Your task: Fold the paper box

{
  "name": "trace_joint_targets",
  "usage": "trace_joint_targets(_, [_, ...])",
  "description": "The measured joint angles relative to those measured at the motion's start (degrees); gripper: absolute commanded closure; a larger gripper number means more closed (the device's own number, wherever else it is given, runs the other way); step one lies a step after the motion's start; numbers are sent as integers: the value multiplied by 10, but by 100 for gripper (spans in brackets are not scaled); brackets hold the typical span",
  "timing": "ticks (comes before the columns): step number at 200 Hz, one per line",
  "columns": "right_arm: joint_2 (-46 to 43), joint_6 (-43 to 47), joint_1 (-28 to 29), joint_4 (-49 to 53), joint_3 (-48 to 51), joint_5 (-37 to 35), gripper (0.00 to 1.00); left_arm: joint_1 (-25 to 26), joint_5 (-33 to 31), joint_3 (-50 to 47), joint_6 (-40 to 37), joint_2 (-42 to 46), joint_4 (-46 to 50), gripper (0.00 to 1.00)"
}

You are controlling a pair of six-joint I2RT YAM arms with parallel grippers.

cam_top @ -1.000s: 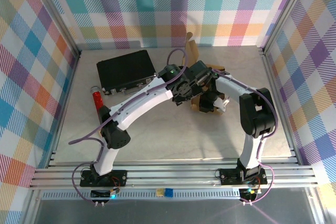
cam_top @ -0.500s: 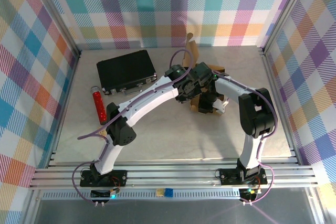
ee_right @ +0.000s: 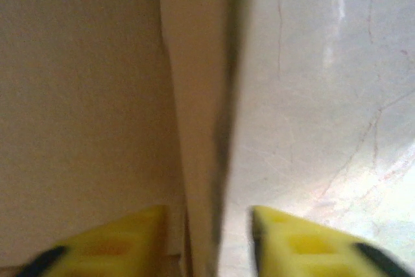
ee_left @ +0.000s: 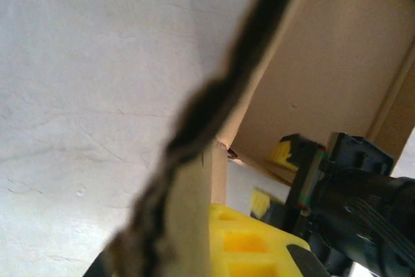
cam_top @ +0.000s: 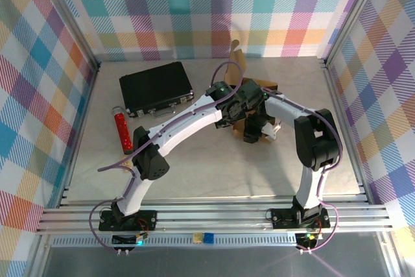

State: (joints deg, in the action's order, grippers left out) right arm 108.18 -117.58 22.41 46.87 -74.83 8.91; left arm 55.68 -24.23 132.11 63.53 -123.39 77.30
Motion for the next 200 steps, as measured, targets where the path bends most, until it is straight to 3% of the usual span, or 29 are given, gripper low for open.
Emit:
trace_joint_targets(50, [-50,96,2,52,-76,-3,12,-3,-73,-28,-113,4,5,100])
trace_joint_targets(101, [-230,249,-23,40,-49,-34,12,-34,-75,-185,-258,109,-90,100])
trace_joint_targets(130, [-247,468,-84,-59,-23,-34,15,-91,5,-291,-372,210,-177,100])
trace_joint_targets(160, [-205,723,-147,-161,-16,37,20,-184,144,-356,-490,273,-238,100])
trace_joint_targets(200, [-163,971,-161,-215,-12,120,22,-254,250,-413,-645,289,-269,100])
